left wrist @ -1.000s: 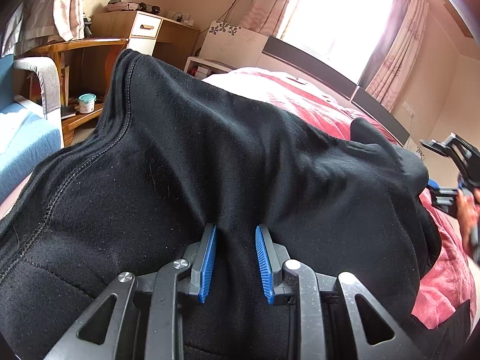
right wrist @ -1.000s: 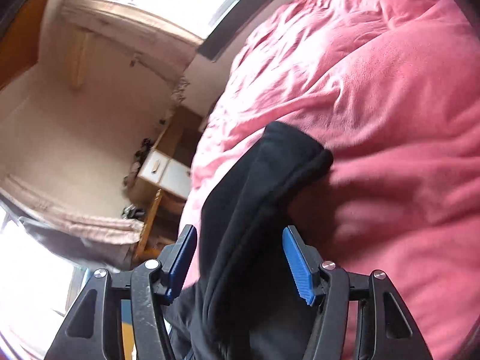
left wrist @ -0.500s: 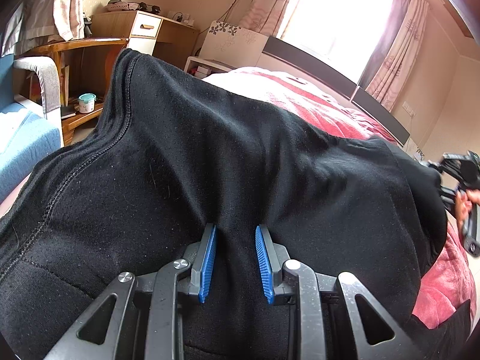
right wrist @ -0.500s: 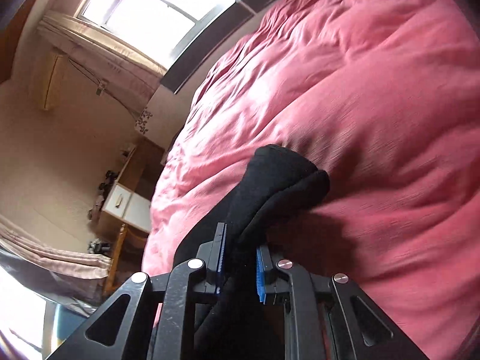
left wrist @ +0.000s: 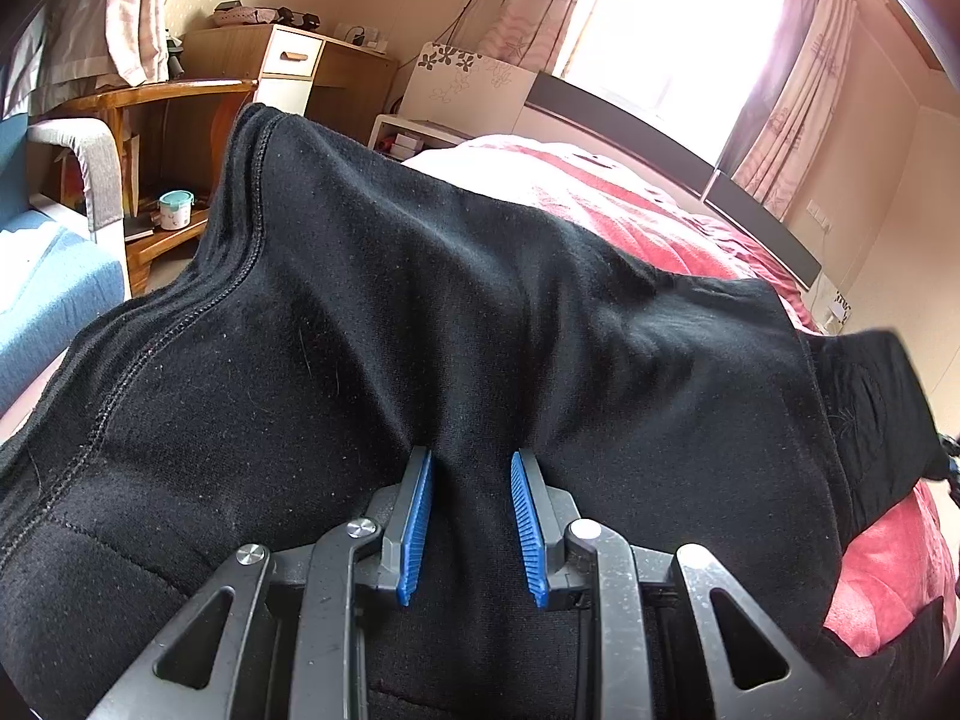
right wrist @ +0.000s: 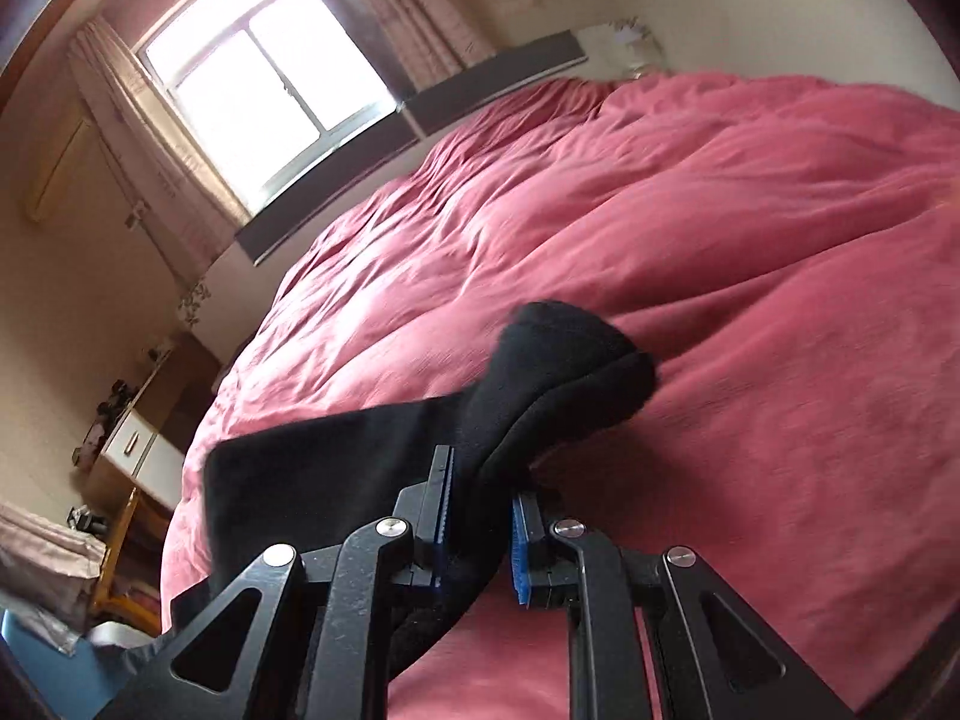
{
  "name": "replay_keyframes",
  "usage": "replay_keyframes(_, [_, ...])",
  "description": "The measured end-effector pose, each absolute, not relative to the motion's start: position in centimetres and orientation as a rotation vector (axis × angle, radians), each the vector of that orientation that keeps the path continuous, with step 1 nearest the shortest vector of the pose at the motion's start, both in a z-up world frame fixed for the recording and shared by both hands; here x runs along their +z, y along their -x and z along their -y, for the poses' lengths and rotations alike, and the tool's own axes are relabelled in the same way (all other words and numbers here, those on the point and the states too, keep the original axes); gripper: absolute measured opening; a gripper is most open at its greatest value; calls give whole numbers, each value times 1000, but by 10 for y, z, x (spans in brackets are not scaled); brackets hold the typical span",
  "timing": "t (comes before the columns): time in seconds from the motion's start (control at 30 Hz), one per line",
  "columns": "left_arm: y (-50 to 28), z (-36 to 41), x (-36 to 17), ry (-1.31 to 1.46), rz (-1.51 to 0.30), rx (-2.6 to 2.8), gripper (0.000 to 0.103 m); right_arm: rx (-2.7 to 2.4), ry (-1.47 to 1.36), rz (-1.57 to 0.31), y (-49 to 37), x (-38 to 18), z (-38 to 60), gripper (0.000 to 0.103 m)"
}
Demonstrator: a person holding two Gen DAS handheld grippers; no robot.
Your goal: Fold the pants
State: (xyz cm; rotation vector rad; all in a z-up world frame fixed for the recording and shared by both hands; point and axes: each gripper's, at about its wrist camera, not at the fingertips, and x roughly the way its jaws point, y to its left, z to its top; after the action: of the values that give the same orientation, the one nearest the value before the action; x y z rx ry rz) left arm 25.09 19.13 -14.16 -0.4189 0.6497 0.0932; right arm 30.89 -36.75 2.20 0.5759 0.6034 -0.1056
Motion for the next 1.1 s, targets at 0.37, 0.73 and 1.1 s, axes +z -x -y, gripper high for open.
replay_keyframes(0.37, [-238,-194,-140,509,-658,-73,42,-211,-684,-678,-241,-29,435,17])
replay_keyframes(0.73, [-228,-179,-133,457,-741,-123,47,-233,-1029,-602,-255,-41,497,12])
replay_keyframes(1.1, [-222,-181,-106,401,-839,-176,47,-359,-579,-722,-255,-33,500,28])
